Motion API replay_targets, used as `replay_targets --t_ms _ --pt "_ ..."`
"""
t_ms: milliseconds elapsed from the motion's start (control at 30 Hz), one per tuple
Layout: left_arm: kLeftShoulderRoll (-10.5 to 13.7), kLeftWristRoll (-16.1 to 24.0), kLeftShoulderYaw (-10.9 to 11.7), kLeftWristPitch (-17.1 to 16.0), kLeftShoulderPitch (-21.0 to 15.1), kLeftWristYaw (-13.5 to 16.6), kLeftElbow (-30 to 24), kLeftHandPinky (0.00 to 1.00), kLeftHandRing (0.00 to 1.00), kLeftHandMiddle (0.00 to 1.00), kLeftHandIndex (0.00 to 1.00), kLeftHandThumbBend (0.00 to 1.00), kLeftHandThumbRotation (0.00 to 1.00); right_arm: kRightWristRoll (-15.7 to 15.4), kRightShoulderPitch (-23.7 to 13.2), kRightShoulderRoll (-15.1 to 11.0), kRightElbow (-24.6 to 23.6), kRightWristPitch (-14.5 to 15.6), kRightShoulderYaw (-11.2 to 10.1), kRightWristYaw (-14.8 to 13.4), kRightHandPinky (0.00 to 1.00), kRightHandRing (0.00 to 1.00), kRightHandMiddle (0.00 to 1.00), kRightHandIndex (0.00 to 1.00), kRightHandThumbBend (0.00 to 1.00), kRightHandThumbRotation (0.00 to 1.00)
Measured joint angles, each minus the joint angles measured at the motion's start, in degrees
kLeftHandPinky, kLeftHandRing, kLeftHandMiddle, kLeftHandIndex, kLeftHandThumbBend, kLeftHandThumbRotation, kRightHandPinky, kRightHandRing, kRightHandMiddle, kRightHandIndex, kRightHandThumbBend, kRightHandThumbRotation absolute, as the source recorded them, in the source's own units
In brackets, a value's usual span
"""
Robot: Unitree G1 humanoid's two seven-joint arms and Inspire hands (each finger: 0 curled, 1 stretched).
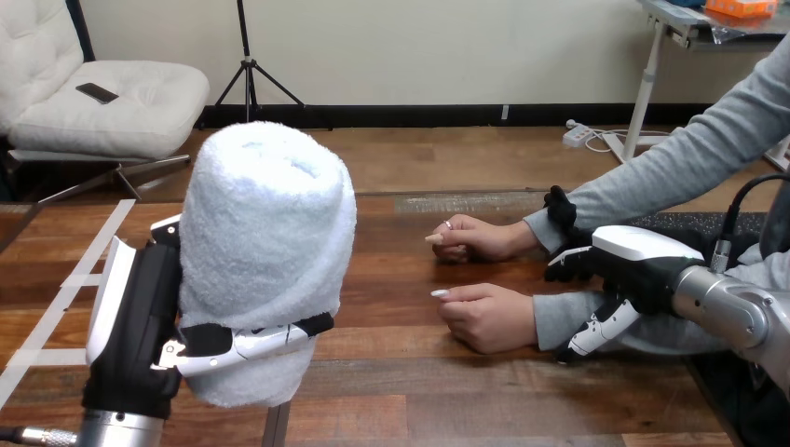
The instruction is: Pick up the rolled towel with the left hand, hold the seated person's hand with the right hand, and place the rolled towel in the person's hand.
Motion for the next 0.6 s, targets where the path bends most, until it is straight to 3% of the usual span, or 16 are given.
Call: replay_targets --t_ms 600 --pt "0.0 0.0 0.5 -0.1 0.0 -0.1 0.0 0.26 0.3 0.36 0.37 0.6 0.0 -1.6 -1.1 0.2 0.1 0.0 2.4 -2.3 0.66 0.76 0.78 0.77 1.0 0.35"
